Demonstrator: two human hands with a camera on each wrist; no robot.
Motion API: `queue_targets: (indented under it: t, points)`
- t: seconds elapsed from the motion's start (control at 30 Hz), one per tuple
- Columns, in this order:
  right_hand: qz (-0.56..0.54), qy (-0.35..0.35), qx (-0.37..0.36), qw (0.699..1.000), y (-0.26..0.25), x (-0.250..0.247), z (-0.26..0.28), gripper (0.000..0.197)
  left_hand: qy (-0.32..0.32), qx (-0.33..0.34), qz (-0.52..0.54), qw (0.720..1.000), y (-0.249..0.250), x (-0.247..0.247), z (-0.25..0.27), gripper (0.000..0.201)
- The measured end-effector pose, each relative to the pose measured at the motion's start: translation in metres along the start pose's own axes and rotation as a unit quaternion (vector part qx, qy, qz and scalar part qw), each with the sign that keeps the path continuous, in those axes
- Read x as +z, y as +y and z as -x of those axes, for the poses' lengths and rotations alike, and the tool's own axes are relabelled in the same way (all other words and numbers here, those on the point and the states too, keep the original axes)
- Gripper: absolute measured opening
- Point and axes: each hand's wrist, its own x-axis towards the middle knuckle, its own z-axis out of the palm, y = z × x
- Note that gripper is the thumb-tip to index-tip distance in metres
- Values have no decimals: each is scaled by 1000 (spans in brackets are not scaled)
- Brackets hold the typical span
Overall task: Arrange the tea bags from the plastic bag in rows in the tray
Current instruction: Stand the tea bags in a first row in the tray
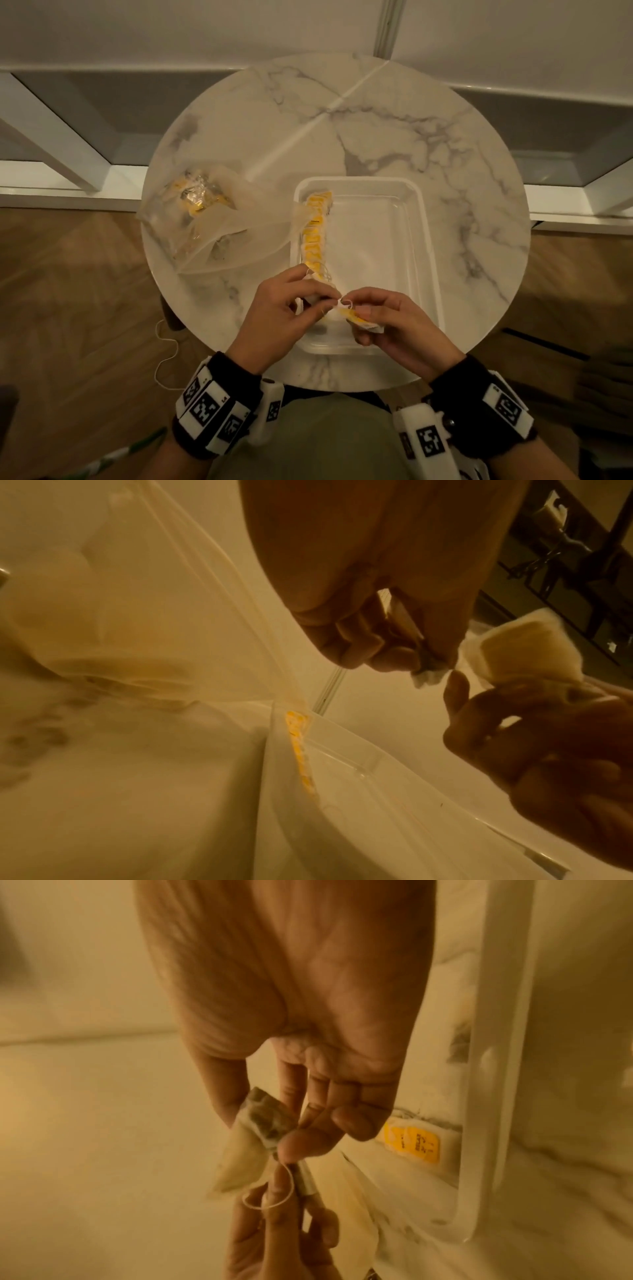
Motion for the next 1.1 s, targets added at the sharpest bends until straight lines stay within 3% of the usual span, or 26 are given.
queue_targets:
  t: [0.13, 0.23, 0.3, 0.4, 0.57, 0.7, 0.93, 1.0, 1.1]
  points:
    - [-37, 64, -48, 996, 6, -1, -4, 20, 46, -61, -3, 997, -8, 4, 3, 15]
    - [5, 138, -115, 984, 7, -5, -8, 21, 13, -134, 70, 988, -10, 7, 7, 32]
    - [51, 157, -150, 975, 7, -6, -8, 25, -14, -150, 97, 984, -6, 12, 10, 33]
    - [88, 146, -161, 972, 7, 0, -8, 19, -6, -146, 96, 985, -8, 21, 11, 29]
    - [124, 127, -111, 978, -1, 1, -5, 6, 18, -137, 80, 987, -12, 18, 6, 12]
    - [192, 98, -84, 973, -12, -4, 4, 10, -8, -123, 92, 988, -9, 11, 2, 24]
    - [275, 66, -100, 954, -16, 5, 5, 12, -68, -114, 116, 984, -1, 7, 0, 29]
    - [285, 56, -93, 952, -14, 4, 5, 4, -57, -113, 119, 985, -1, 8, 0, 28]
    - [262, 47, -88, 960, -13, 6, 7, 8, -10, -133, 152, 979, -1, 9, 0, 35]
